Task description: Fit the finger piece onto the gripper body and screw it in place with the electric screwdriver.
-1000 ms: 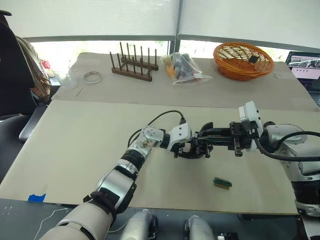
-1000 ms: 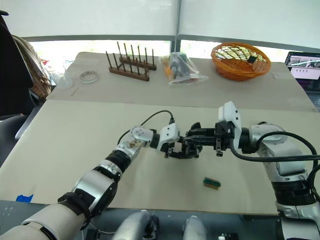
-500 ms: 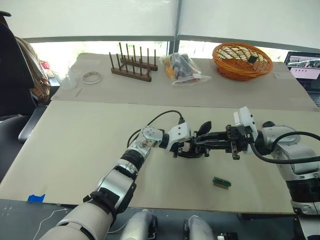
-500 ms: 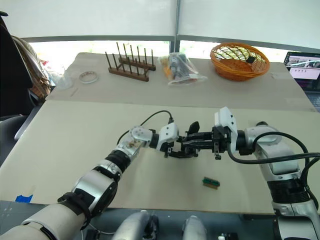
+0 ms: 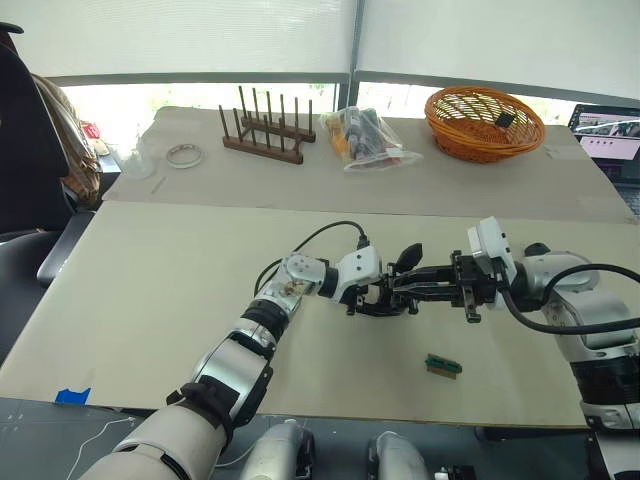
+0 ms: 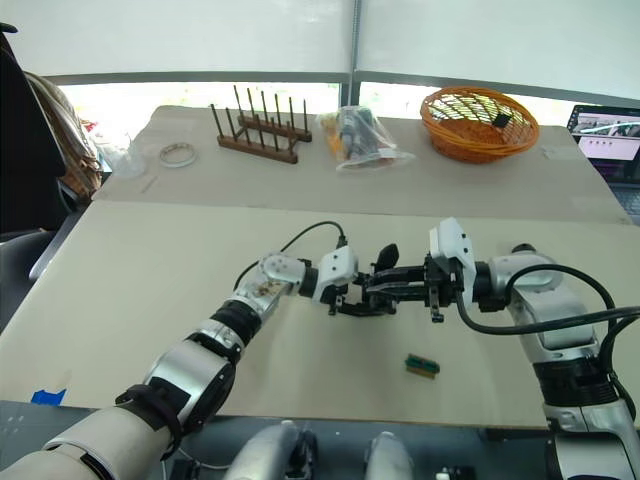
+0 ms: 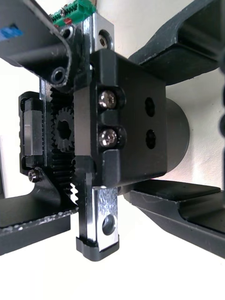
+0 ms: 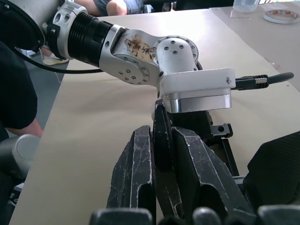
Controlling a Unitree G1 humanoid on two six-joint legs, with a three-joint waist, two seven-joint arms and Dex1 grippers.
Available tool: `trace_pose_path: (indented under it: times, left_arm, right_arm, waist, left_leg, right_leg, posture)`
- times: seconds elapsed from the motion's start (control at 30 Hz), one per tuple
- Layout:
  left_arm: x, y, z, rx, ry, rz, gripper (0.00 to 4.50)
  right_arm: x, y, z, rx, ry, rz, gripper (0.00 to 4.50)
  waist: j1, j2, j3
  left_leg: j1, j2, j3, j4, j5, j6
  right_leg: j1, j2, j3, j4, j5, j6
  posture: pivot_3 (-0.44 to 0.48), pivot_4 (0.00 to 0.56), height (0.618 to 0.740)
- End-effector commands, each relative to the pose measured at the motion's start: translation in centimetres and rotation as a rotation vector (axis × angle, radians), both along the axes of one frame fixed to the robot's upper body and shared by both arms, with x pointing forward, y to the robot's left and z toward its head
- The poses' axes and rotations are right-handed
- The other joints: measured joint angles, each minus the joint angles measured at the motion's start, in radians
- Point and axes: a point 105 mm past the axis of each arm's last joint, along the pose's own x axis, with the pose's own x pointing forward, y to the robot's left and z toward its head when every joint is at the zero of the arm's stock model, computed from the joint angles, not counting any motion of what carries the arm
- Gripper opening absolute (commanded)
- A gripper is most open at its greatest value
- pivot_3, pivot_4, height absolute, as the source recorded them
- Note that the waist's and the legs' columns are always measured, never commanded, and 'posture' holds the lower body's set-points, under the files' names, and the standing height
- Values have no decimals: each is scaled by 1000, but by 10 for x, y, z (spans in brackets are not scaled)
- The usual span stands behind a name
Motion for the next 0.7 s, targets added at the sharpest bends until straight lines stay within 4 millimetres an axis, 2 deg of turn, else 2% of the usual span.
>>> trace_pose_path:
  times: [0.03,0.17,0.33,0.47,0.63,0.7]
  left_arm:
    - [5,0,2,9,-20,28,2300]
    - [5,0,2,7,-21,29,2300]
    - [4,0,1,8,-20,28,2300]
    - [3,1,0,7,-19,25,2300]
    - [3,3,-3,12,-15,29,2300]
    - [3,4,-5,14,-14,32,2300]
  right_arm:
    - [-5,3,-17,-32,112,19,247]
    - [-5,5,-15,-13,156,11,247]
    - [-11,2,-27,-75,195,20,247]
    - [2,-11,-44,-145,193,-101,247]
    - [10,-30,-49,-89,148,-192,247]
    - [8,-33,-52,-79,152,-196,247]
  waist:
    - [0,0,0]
    - [0,0,0]
    - [2,0,0]
    - [1,-3,-2]
    - [0,-8,-6]
    - [-1,-11,-8]
  left_leg:
    - [0,0,0,0,0,0]
    - [0,0,0,0,-4,-7]
    - [0,-1,-1,0,-4,-7]
    - [1,-1,-1,0,-4,-7]
    - [6,0,-1,0,-6,-7]
    - [7,0,-1,0,-6,-7]
  right_leg:
    - [0,0,0,0,0,0]
    - [0,-2,0,0,0,0]
    - [0,-2,-3,1,0,0]
    - [0,-2,-4,0,0,0]
    - [2,-3,-6,-1,0,0]
    - [3,-3,-5,-1,0,0]
  posture:
    - [0,150,740]
    - [0,150,740]
    - [0,150,740]
    - [0,150,740]
    - [0,150,740]
    - [0,150,740]
